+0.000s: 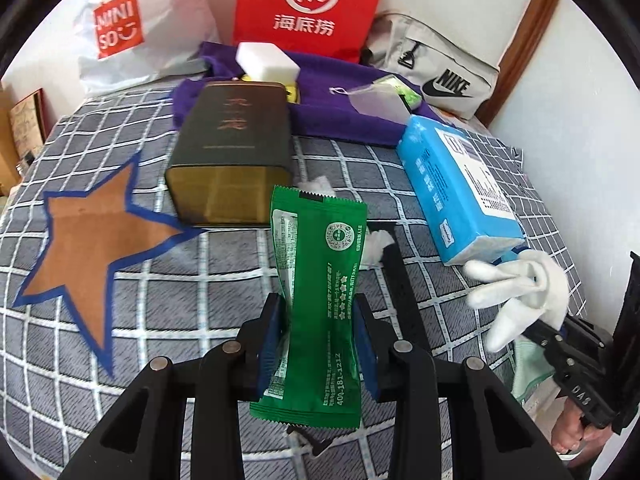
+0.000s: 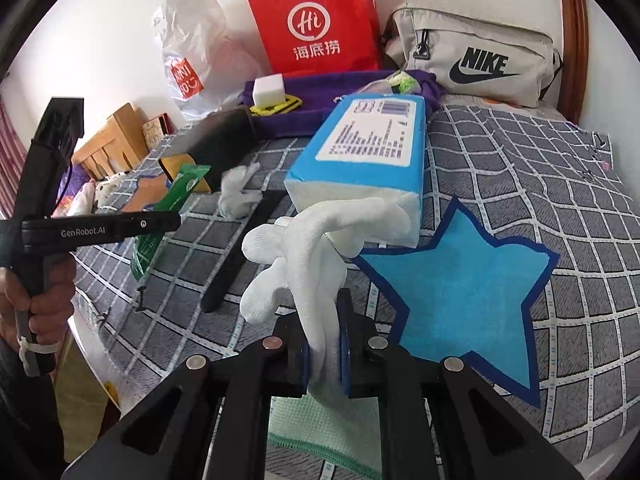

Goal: Organize soft objects

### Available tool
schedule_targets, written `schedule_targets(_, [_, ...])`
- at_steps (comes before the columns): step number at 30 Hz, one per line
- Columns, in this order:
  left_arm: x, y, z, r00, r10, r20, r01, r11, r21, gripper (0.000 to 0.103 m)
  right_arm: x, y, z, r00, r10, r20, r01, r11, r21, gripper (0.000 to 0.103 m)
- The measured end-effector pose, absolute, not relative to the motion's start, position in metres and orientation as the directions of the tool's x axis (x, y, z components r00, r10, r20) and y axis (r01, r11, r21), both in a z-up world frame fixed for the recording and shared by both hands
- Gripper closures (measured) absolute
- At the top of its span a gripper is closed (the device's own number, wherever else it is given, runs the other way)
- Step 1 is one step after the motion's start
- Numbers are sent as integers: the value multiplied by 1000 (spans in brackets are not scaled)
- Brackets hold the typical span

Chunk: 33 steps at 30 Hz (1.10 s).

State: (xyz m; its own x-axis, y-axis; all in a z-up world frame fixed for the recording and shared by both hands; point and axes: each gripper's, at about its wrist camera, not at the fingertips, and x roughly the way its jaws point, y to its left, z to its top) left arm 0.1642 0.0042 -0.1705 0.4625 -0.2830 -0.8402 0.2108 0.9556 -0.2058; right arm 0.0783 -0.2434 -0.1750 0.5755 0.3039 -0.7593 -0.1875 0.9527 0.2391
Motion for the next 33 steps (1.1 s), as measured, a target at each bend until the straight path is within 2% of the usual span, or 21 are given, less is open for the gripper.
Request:
schedule_targets(16, [162,36,-136,498,-313,-808,166,950,-266,70,79,-232,-127,627,323,-709,-230,946,228,92])
schedule_targets(33, [201,40,-93,529,-349,-773,166,937,-309,70,124,-233,-90,661,326,-676,-243,945,218,92])
